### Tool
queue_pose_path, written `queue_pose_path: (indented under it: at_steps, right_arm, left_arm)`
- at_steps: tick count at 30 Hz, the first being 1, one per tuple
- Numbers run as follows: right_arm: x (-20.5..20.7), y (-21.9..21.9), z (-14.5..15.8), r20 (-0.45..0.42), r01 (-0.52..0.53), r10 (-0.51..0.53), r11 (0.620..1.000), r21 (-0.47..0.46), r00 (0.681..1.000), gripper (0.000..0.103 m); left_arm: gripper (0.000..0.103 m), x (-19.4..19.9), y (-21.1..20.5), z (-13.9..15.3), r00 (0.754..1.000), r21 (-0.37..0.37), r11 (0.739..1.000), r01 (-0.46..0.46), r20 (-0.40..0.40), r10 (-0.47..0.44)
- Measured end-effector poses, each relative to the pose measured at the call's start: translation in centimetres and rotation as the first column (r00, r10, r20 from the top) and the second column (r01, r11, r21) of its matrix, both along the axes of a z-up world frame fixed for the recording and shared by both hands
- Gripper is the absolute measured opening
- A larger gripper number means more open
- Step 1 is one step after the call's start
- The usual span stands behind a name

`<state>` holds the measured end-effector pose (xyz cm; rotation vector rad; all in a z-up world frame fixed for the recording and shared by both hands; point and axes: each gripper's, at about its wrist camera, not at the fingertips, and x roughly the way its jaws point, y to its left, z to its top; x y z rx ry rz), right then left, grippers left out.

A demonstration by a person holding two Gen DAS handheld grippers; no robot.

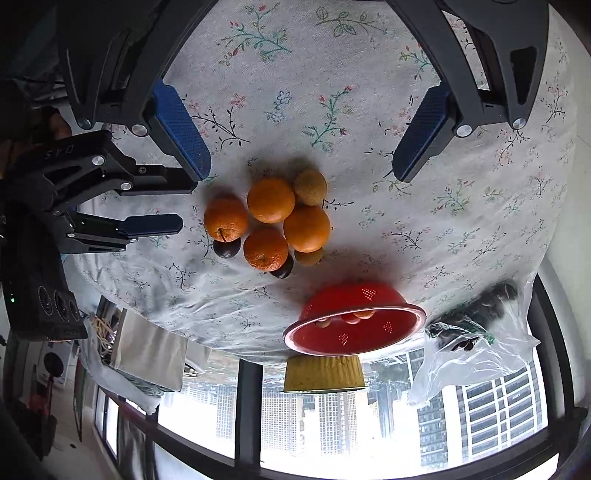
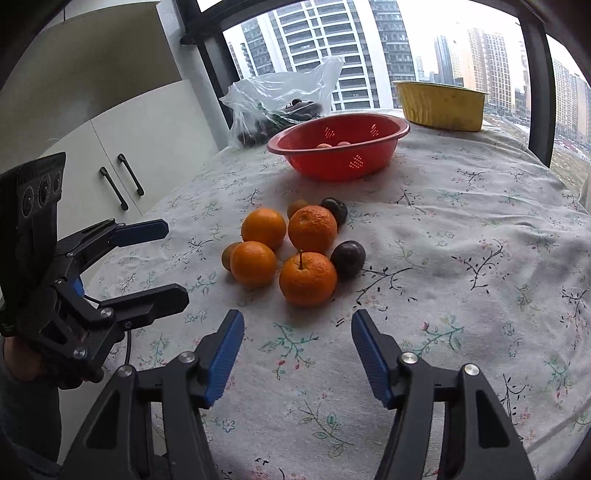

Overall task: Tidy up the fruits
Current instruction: 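Move both open grippers back to the fruit pile, then grasp a large orange with the left gripper while the right gripper grasps a stemmed mandarin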

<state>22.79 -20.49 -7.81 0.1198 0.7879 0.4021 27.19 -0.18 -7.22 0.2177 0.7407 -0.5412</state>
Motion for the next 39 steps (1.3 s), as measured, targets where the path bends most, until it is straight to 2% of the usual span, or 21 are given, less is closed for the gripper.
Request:
queue_pose_path:
  at_steps: [4, 13, 21, 29, 31, 35, 39]
  right_arm:
    - [1.1, 0.6, 0.1, -0.001, 0.010, -0.010, 0.999, -0.043, 1.000, 0.063]
    - [2.3, 1.1, -0.4, -0.035, 0.005, -0.007, 0.999, -0.046, 0.999, 0.057]
    - [2.9, 1.1, -0.5, -0.044, 0.015, -0.017, 0.999, -0.034, 0.999, 0.054]
    - [3.1, 0.7, -0.6, -0.043, 0.014, -0.014, 1.000, -0.011, 0.999, 0.042]
    - [3.0, 0.6, -0.6, -0.042, 0.011, -0.011, 1.000, -0.005, 0.999, 0.041]
    - [2.7, 0.3, -0.7, -0.042, 0.012, -0.011, 1.000, 0.007, 0.999, 0.041]
    - [2.2, -0.3, -0.5, -0.037, 0.014, -0.013, 1.000, 0.018, 0.999, 0.040]
  left_arm:
    - [0.100, 1.2, -0.4, -0.5, 1.000, 0.001, 1.000, 0.018, -0.018, -0.018]
    - [0.100, 3.4, -0.9, -1.3, 0.997, 0.008, 0.998, 0.058, -0.042, -0.057]
    - [0.100, 3.2, -1.3, -1.1, 0.995, -0.013, 0.996, 0.092, -0.030, -0.093]
    - [0.098, 3.3, -1.8, -1.1, 0.993, -0.014, 0.994, 0.110, -0.031, -0.111]
    - [0.093, 3.3, -2.1, -1.3, 0.992, -0.015, 0.993, 0.117, -0.040, -0.117]
    - [0.090, 3.3, -2.6, -1.6, 0.991, -0.015, 0.992, 0.122, -0.046, -0.123]
    - [0.059, 3.4, -2.9, -1.5, 0.991, -0.034, 0.992, 0.119, -0.053, -0.121]
